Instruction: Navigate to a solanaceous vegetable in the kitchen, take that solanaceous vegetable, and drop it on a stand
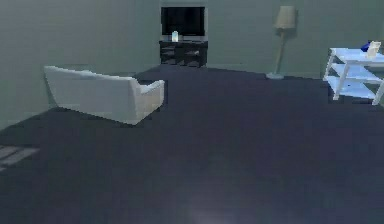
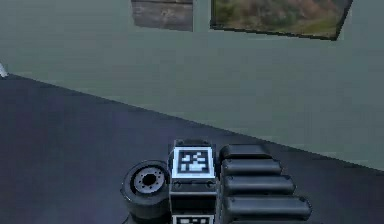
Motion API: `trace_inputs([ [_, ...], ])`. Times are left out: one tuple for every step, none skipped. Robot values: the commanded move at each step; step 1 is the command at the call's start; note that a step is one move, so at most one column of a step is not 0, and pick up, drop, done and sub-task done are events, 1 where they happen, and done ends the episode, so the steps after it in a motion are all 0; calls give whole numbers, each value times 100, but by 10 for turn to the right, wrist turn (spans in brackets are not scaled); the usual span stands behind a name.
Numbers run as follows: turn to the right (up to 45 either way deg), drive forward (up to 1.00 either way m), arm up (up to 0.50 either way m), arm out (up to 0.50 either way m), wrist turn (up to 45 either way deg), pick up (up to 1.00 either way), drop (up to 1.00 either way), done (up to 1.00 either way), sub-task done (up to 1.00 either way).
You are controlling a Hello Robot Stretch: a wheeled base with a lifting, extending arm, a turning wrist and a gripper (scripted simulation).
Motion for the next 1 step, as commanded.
trace_inputs([
  [0,100,0,0,0,0,0,0,0],
])
